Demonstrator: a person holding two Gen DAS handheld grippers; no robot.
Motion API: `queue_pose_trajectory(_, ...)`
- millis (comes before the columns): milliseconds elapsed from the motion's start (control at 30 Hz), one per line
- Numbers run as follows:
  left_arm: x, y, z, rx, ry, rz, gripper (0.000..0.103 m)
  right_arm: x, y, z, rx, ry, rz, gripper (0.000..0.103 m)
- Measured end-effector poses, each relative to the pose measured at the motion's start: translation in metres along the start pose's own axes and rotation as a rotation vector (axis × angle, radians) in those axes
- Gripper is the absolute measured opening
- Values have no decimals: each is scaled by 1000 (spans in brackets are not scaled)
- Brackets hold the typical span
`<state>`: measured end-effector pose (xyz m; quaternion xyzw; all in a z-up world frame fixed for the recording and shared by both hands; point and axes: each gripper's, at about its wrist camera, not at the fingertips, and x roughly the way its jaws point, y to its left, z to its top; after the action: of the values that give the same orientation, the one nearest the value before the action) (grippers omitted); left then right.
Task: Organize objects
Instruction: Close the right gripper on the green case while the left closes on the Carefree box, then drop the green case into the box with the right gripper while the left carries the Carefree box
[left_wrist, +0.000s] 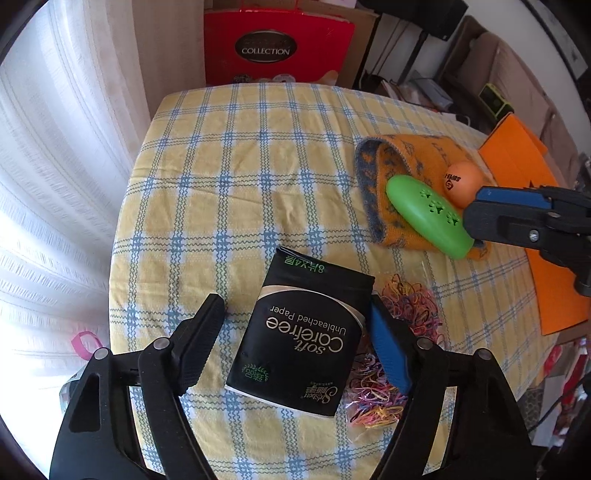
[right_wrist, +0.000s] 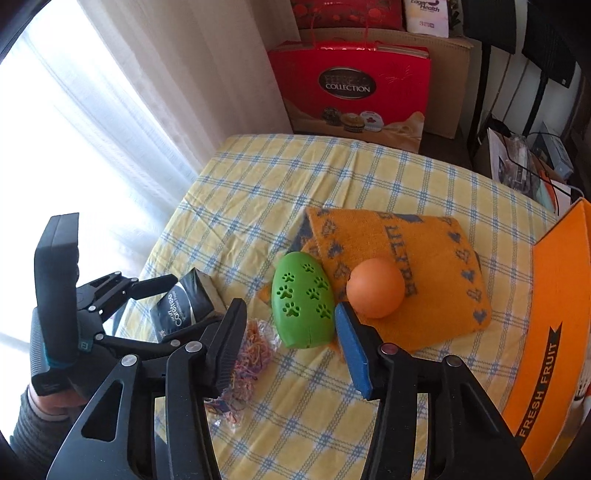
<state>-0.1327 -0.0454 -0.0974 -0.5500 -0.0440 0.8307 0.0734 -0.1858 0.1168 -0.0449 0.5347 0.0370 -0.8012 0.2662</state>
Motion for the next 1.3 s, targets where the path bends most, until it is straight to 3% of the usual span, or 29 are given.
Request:
queue_pose_trajectory(167,-2,0,0,0,-8,-9,72,19,2,4,-20,37,-22,52)
queue_pose_trajectory(267,-3,1,1,2,-10,-16,62,26,2,6,-24,50,-33,52)
queue_pose_trajectory(400,-4,2,1,-3,-8,-24,60,34,2,5,-27,60,-40,52)
queue_pose_trajectory(467,-4,2,1,-4,-9,-26,52,38,3,4,-30,63,-51,45)
queue_pose_trajectory(700,-10,4,0,-26,-11,-45,51,29,5,0,-34,27,-44,44)
queue_pose_trajectory(933,-35,-7,6,-8,-53,-70,50,-13,8,-6,-38,-38,-21,44)
queue_pose_trajectory(1133,-62,-37,15,48,-97,-100,50,-79,-4,-23,-57,-111,-48,44)
queue_pose_trajectory(1300,-80,-71,21,88,-115,-181,49,-131,-29,-43,-43,-156,-88,44)
